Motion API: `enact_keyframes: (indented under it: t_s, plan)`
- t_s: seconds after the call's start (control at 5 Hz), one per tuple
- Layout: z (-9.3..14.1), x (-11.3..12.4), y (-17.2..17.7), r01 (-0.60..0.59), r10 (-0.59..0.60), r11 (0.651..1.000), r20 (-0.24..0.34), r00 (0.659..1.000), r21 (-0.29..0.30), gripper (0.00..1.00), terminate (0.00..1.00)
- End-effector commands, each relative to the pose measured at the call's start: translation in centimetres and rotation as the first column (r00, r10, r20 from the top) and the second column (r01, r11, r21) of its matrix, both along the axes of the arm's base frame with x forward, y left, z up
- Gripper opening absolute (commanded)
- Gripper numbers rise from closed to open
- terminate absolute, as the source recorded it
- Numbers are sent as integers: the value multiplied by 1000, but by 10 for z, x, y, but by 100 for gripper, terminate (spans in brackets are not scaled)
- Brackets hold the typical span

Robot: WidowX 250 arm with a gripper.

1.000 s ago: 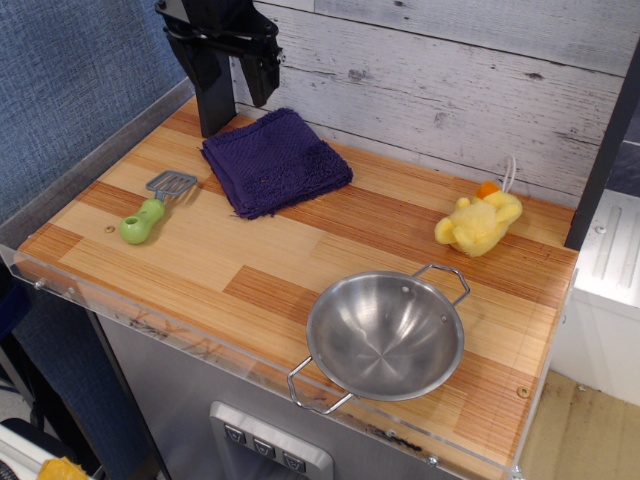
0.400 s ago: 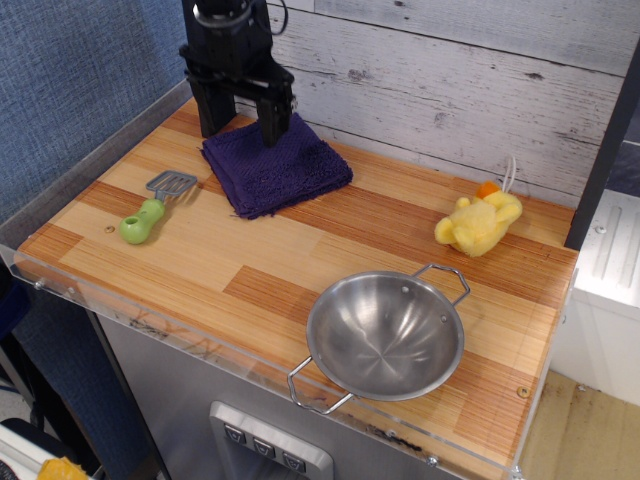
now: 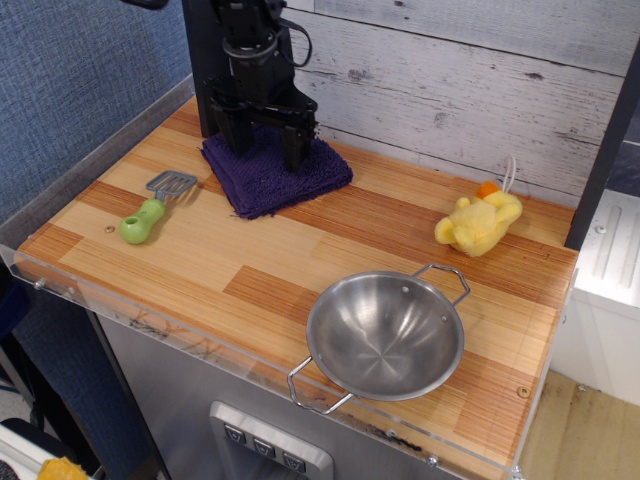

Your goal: Place the purple cloth on the left side of the pan

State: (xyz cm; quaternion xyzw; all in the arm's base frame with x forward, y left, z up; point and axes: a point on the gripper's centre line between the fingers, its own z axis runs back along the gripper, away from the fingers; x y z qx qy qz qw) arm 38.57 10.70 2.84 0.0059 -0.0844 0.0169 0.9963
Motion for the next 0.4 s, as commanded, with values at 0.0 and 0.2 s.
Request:
enact_keyframes:
  t_s: [0.0,0.2]
  plan:
    - [2,8,-5,19,-19,1000,20,1000,12,100,0]
    - [-6,2,-12,40,-40,999,-4,999,18,100,0]
